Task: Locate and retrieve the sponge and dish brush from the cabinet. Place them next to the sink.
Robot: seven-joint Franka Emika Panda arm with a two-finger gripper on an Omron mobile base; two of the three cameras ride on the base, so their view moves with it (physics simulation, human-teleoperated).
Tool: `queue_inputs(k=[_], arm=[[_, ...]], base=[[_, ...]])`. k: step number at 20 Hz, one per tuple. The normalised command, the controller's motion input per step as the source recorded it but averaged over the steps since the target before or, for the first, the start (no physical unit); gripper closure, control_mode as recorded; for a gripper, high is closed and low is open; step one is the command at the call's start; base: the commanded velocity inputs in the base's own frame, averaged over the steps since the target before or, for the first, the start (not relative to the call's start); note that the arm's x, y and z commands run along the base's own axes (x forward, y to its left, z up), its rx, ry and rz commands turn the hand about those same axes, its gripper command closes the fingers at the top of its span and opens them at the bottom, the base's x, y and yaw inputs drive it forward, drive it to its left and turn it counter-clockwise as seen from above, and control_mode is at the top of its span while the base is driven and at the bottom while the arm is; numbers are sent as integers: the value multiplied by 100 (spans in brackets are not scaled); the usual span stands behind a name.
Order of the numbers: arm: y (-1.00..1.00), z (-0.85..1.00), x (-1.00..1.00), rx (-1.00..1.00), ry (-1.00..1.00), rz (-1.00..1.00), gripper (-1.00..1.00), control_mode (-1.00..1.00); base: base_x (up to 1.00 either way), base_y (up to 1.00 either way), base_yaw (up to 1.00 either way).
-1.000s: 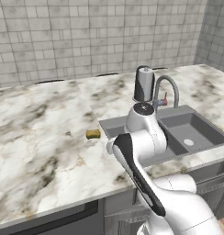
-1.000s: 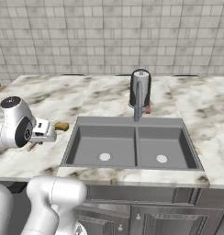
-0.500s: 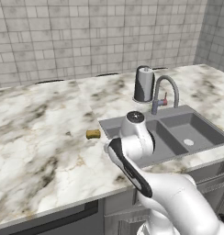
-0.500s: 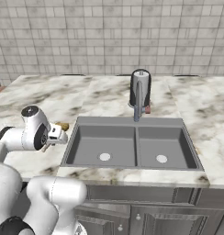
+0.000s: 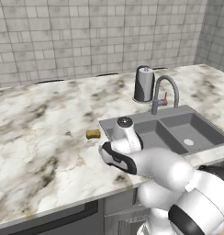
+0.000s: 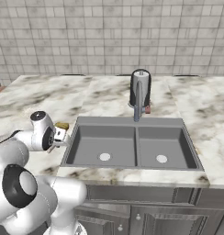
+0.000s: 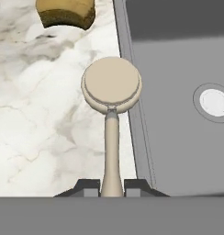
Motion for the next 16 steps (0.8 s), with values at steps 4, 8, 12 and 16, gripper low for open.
queue_inputs(k=[4, 8, 12, 16], arm=[[27, -50, 38, -2, 0, -3, 100, -100], [24, -44, 15, 0, 0, -1, 100, -100], [6, -29, 12, 2, 0, 0, 100, -100], [8, -26, 19, 4, 0, 0, 100, -100]], base=[[0, 0, 0], [0, 0, 0], [0, 0, 0], [0, 0, 0]])
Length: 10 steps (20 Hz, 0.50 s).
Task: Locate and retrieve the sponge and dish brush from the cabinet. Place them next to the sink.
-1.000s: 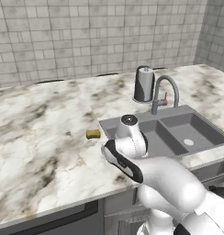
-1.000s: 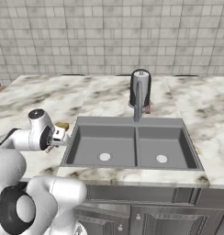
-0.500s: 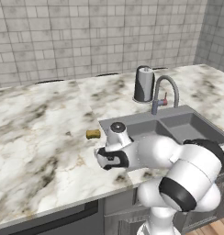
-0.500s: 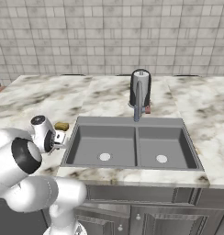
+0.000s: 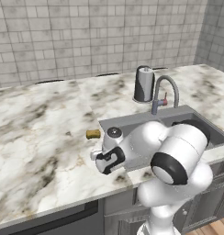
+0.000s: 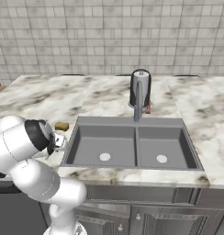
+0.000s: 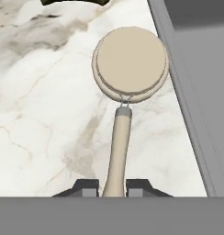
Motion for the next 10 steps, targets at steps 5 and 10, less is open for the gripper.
queue_inputs(k=[5, 10], arm=[[4, -18, 14, 3, 1, 0, -100, -100], [1, 8, 0, -1, 5, 0, -100, -100]], base=[[0, 0, 0], [0, 0, 0]])
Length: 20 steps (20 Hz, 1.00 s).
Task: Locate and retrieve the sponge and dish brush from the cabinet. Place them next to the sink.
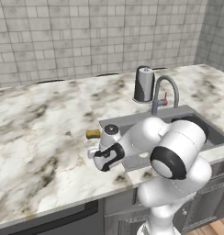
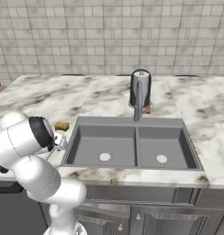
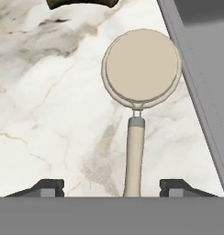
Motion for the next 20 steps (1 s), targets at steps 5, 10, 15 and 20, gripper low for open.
queue_inputs(k=[5, 10, 15, 20], arm=[[-2, 55, -37, 0, 4, -1, -100, -100], [0, 78, -52, 0, 2, -2, -100, -100], [0, 33, -85, -1, 1, 0, -100, -100], [-33, 30, -58, 0, 0, -5, -100, -100]], base=[[0, 0, 0], [0, 0, 0], [0, 0, 0], [0, 0, 0]])
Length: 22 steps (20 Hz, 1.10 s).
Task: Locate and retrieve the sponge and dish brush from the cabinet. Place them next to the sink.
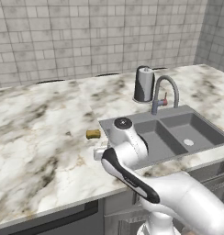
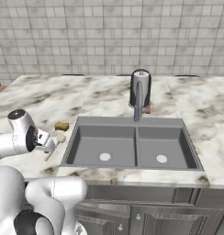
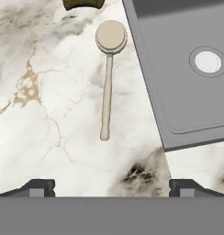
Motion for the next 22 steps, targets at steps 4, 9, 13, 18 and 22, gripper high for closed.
queue_inputs(k=[4, 9, 13, 18, 22], arm=[[-43, 28, -24, -2, -1, -4, -100, -100], [-49, 29, -22, -2, -2, 0, -100, -100], [-51, 35, -23, -1, -3, 0, -100, -100], [-56, 36, -27, 0, -7, 0, -100, -100], [-65, 16, -39, 0, -12, 0, -100, -100]], base=[[0, 0, 0], [0, 0, 0], [0, 0, 0], [0, 0, 0], [0, 0, 0]])
